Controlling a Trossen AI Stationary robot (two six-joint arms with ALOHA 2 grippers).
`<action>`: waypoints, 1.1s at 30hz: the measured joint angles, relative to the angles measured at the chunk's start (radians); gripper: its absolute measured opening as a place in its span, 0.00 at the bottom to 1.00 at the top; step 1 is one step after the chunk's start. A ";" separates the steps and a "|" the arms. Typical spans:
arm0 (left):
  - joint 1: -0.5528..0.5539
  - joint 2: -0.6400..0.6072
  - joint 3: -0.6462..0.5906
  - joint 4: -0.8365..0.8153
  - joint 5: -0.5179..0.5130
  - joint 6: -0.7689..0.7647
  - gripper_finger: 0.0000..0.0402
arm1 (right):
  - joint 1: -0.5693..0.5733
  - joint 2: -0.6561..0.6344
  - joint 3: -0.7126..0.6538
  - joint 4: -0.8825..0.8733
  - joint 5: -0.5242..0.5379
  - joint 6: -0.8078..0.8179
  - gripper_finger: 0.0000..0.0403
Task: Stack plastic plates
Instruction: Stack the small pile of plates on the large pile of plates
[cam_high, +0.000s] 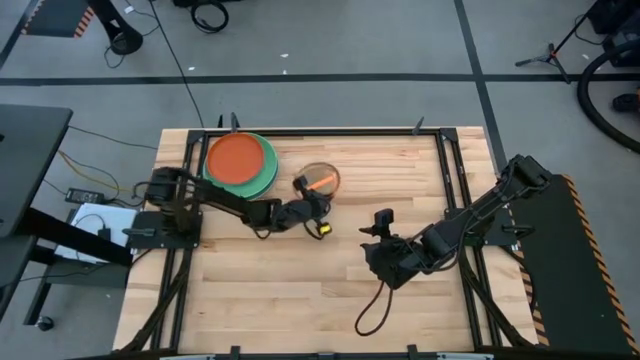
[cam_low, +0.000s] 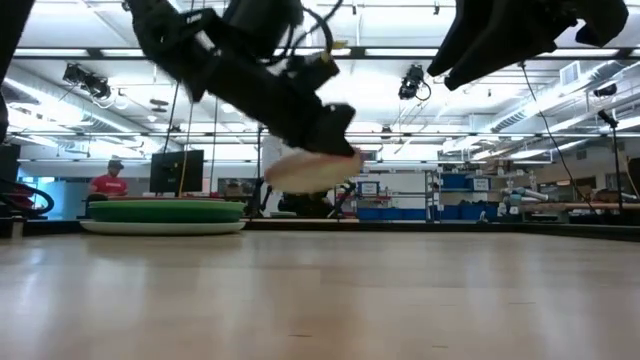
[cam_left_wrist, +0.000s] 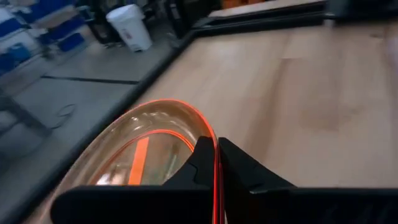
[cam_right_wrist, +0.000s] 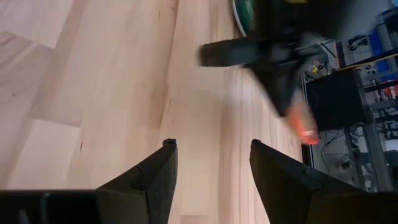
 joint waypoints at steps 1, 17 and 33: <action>0.006 -0.029 0.000 -0.029 -0.013 0.006 0.03 | 0.003 0.000 0.000 0.000 0.000 0.000 0.51; 0.161 -0.411 -0.008 -1.010 -0.361 -0.453 0.03 | 0.045 0.000 0.000 -0.006 0.004 -0.004 0.51; 0.342 -0.403 -0.337 -0.606 -0.357 -0.591 0.03 | 0.028 0.000 0.000 0.048 -0.004 -0.037 0.51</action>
